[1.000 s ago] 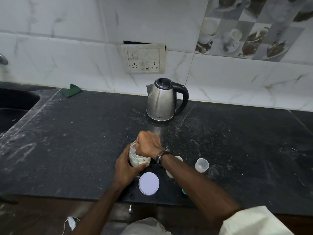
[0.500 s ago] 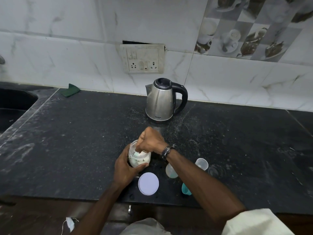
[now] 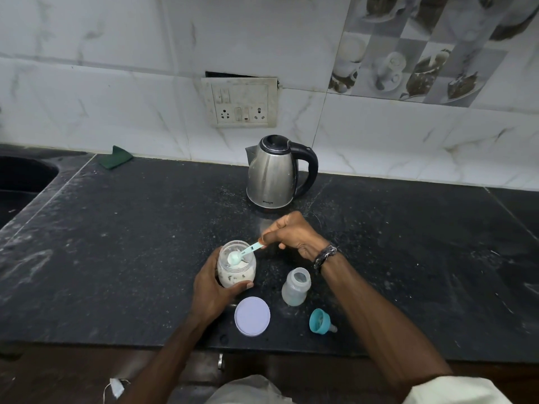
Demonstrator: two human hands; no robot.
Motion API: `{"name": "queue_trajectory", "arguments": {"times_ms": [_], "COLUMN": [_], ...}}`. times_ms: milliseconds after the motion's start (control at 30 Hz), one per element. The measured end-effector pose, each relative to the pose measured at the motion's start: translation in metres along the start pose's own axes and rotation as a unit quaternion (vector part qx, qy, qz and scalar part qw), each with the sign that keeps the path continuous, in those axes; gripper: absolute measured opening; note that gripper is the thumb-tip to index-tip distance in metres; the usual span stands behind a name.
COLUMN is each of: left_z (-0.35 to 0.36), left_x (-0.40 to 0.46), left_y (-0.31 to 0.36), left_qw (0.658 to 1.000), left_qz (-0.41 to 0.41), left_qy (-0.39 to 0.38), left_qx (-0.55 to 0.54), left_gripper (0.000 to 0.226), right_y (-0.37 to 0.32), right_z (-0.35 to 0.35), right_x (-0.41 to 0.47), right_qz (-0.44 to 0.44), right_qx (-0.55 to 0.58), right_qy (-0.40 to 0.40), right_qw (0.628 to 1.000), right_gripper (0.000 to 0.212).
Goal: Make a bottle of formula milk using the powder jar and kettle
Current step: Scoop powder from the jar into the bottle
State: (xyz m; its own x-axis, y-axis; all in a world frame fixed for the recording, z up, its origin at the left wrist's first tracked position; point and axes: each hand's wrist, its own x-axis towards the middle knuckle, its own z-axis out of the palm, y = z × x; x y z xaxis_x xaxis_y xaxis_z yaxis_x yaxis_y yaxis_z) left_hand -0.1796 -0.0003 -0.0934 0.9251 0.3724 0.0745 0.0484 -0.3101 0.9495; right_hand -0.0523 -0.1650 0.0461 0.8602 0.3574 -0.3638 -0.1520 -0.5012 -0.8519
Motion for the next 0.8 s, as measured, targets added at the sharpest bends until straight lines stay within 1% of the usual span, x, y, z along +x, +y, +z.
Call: {"name": "queue_trajectory", "arguments": {"times_ms": [100, 133, 233, 267, 367, 400, 433, 533, 600, 633, 700, 733, 800], "left_z": [-0.001, -0.002, -0.001, 0.0, 0.003, 0.004, 0.006, 0.015, 0.025, 0.032, 0.045, 0.051, 0.062], "left_x": [0.0, -0.001, -0.003, -0.004, -0.007, -0.009, -0.012, -0.02, -0.024, -0.025, -0.025, -0.026, -0.026], "left_y": [0.0, 0.001, 0.003, 0.002, 0.002, 0.003, 0.006, 0.029, 0.042, 0.045, 0.05, 0.052, 0.055], "left_qw": [1.0, 1.0, 1.0, 1.0, 0.998, 0.996, 0.993, 0.975, 0.958, 0.953, 0.955, 0.962, 0.977], "left_qz": [-0.009, -0.011, 0.007, 0.013, 0.022, 0.039, 0.067, 0.182, 0.254, 0.274, 0.281, 0.267, 0.205], "left_qy": [-0.005, -0.004, 0.0, 0.004, 0.024, 0.04, 0.057, 0.109, 0.119, 0.113, 0.076, 0.044, -0.037], "left_qx": [-0.006, -0.004, 0.019, 0.025, 0.057, 0.073, 0.083, 0.073, 0.065, 0.06, 0.052, 0.048, 0.044], "left_gripper": [0.104, 0.106, 0.1, 0.102, 0.126, 0.13, 0.128, 0.109, 0.097, 0.095, 0.096, 0.098, 0.106], "right_y": [0.006, 0.008, 0.012, 0.013, 0.017, 0.019, 0.021, 0.03, 0.035, 0.037, 0.042, 0.043, 0.047], "right_z": [-0.012, -0.015, -0.025, -0.028, -0.037, -0.042, -0.046, -0.066, -0.08, -0.086, -0.096, -0.099, -0.102], "right_x": [-0.003, -0.004, -0.009, -0.011, -0.019, -0.023, -0.027, -0.042, -0.054, -0.059, -0.068, -0.072, -0.077], "right_qz": [0.006, 0.008, 0.009, 0.007, 0.005, 0.005, 0.006, 0.007, 0.005, 0.005, 0.008, 0.011, 0.018], "right_qx": [0.024, 0.033, 0.052, 0.056, 0.071, 0.079, 0.087, 0.099, 0.094, 0.087, 0.074, 0.065, 0.045], "right_qy": [0.012, 0.014, 0.024, 0.029, 0.038, 0.041, 0.048, 0.079, 0.1, 0.111, 0.126, 0.129, 0.135], "right_qw": [1.0, 0.999, 0.998, 0.998, 0.997, 0.996, 0.995, 0.992, 0.991, 0.99, 0.989, 0.989, 0.99], "right_gripper": [0.01, 0.013, 0.023, 0.024, 0.02, 0.017, 0.014, 0.007, 0.006, 0.005, 0.004, 0.003, 0.004]}}
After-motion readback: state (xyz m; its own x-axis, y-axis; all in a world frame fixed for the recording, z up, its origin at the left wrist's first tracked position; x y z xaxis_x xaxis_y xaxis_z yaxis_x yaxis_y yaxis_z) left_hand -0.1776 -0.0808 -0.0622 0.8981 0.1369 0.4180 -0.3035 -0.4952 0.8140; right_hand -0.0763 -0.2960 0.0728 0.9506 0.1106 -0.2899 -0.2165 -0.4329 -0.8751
